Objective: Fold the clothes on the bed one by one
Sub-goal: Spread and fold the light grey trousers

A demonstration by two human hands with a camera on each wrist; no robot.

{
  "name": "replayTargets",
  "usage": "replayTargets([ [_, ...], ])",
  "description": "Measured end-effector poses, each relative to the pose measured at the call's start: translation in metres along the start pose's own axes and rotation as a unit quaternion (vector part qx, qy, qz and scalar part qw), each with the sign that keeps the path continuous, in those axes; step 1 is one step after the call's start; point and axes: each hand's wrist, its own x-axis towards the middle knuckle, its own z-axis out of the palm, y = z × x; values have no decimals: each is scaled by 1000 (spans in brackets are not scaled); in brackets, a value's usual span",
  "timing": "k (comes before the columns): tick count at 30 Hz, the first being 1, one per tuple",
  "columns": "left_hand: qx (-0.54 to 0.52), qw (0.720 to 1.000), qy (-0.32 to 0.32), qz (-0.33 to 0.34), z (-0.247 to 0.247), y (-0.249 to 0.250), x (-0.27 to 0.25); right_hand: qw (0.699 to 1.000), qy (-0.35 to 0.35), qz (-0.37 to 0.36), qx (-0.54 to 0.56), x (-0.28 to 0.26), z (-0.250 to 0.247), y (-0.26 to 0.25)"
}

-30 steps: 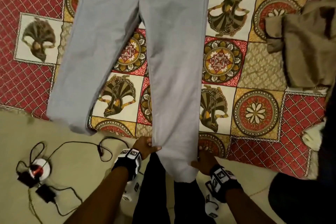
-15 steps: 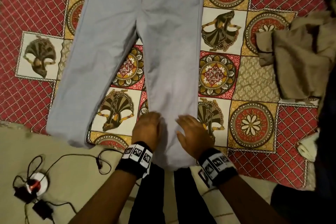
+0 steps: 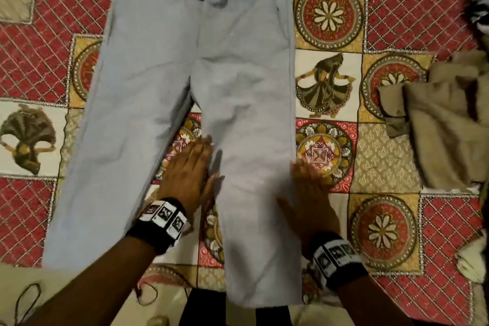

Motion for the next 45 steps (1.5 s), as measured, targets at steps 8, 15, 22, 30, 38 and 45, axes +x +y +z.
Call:
replayTargets([
  [8,63,996,-19,62,-68,-26,178,992,26,-97,-78,236,-63,-77],
  [15,47,991,-119,45,-65,-96,207,987,-22,-13,-159,291,-80,-33],
  [22,-29,997,-44,58,-127,-135,260,983,59,-61,-162,317,-109,-59],
  [30,44,988,-142,29,-127,-183,299,957,-94,-191,-194,402,-117,-116],
  [38,1,994,-106,-37,-116,-179,324,962,-108,-138,-212,433,-107,-122],
  [45,-19,997,-48,-64,-132,-223,332,982,-42,-80,-168,415,-99,-111],
])
